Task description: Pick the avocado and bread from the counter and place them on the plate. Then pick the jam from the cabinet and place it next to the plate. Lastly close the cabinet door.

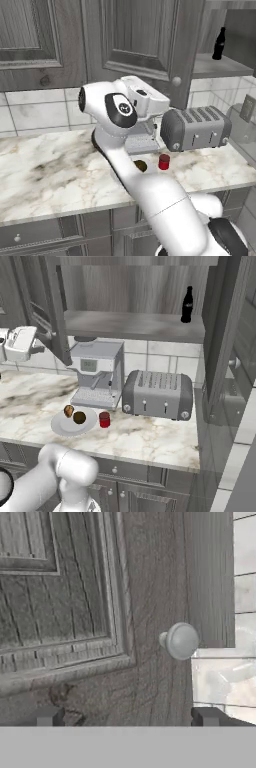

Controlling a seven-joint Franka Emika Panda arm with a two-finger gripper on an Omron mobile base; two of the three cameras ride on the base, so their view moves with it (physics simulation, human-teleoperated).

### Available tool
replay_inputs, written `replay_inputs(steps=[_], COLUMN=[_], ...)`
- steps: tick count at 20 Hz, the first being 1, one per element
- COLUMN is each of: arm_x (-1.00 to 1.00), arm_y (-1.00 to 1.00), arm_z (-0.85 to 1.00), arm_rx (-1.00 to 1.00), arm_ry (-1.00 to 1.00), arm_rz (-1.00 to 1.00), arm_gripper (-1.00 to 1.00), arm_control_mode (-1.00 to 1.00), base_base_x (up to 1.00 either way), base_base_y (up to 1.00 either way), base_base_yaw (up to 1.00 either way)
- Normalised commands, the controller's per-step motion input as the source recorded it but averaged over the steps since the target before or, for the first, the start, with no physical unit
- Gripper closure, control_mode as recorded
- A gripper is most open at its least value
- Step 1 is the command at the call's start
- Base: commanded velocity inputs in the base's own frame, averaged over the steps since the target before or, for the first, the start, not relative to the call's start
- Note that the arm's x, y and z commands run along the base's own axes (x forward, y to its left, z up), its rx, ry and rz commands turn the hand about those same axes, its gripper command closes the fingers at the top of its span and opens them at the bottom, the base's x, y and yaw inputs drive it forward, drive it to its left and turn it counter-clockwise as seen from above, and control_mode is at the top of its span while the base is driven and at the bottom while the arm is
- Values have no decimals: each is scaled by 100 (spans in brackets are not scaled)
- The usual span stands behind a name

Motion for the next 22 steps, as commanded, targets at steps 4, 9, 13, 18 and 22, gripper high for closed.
replay_inputs(steps=[4,9,13,18,22], arm_x=[68,66,80,54,85], arm_y=[-71,-50,-55,-38,-38], arm_z=[-4,-40,-38,-55,-26], arm_rx=[28,8,11,2,8], arm_ry=[0,0,0,-5,-12], arm_rz=[30,29,30,32,27], arm_gripper=[-100,-100,-100,-100,-100], arm_control_mode=[-100,-100,-100,-100,-100], base_base_x=[0,0,0,0,0], base_base_y=[0,0,0,0,0], base_base_yaw=[0,0,0,0,0])
